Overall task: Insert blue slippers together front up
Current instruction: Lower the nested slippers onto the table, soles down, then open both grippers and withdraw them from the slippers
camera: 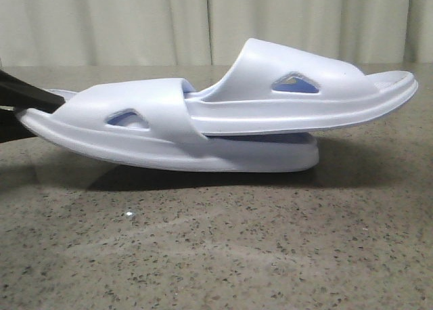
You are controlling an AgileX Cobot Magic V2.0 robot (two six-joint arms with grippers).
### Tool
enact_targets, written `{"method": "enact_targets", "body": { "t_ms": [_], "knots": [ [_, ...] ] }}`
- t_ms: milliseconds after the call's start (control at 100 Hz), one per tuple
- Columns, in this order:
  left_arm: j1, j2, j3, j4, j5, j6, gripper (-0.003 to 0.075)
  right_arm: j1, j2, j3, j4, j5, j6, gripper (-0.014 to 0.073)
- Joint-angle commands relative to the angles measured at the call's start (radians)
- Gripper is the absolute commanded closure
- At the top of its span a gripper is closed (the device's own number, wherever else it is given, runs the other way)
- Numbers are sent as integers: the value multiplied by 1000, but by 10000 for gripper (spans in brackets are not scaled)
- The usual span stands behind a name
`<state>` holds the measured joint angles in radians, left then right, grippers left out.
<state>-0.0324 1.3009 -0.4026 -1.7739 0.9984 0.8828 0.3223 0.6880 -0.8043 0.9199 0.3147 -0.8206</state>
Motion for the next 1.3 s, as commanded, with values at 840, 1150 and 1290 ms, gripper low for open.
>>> {"method": "enact_targets", "body": {
  "t_ms": [840, 1150, 1290],
  "knots": [
    [-8, -15, -90, -87, -62, 296, 293, 0, 5, -34, 9, -1, -17, 157],
    [58, -17, -155, -87, -168, 488, 293, 0, 5, -34, -27, -34, -17, 156],
    [152, -56, -165, -87, -166, 553, 293, 0, 5, -34, -79, -109, -17, 156]
  ]
}}
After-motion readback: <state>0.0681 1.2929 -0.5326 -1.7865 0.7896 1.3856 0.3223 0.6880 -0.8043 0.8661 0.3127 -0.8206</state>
